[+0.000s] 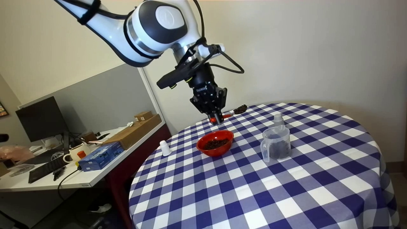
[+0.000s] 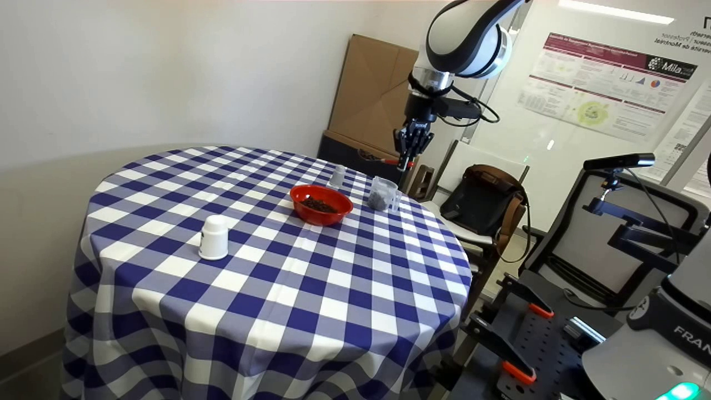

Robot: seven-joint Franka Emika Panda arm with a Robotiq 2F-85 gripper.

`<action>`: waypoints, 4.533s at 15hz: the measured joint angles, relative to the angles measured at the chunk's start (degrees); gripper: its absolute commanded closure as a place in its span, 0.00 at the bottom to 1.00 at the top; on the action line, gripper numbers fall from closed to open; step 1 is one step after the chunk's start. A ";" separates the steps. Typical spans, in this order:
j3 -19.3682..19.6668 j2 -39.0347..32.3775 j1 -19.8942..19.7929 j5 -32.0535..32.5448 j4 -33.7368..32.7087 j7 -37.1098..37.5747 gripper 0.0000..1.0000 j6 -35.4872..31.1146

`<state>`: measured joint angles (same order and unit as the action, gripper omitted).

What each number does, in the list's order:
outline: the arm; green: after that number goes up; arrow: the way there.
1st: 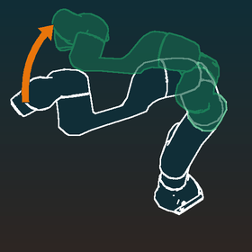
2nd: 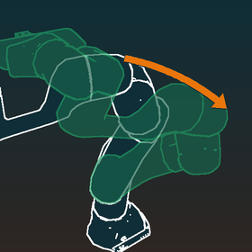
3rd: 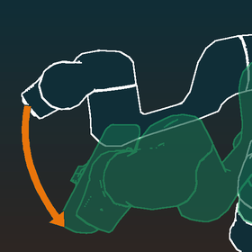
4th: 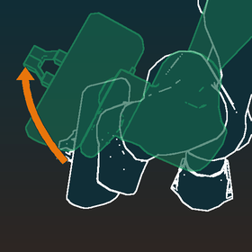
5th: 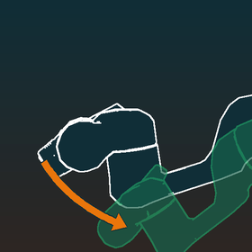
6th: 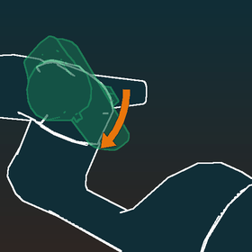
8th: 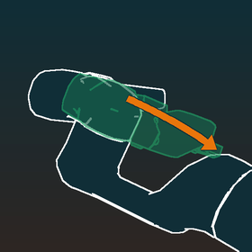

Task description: Scoop some contents of the red bowl with a spoon and put them in the jug

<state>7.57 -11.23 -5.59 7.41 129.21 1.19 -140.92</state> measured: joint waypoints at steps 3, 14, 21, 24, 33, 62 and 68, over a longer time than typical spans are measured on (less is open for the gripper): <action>0.94 0.76 -1.04 0.00 0.72 0.00 0.89 -0.24; 2.52 1.15 -3.49 -0.24 1.85 0.00 0.89 -0.50; 2.72 0.35 -4.41 -0.31 1.83 0.00 0.89 -0.50; 2.72 -0.33 -4.46 -0.58 1.43 0.00 0.89 -0.50; 2.70 -3.51 -4.47 -0.85 -2.01 0.00 0.89 -0.50; 4.23 -6.88 -5.03 3.46 -4.46 0.19 0.90 -0.49; 4.89 -6.90 -4.51 7.69 -4.89 0.60 0.89 -0.44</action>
<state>12.45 -18.12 -10.10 15.10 124.32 1.79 -141.37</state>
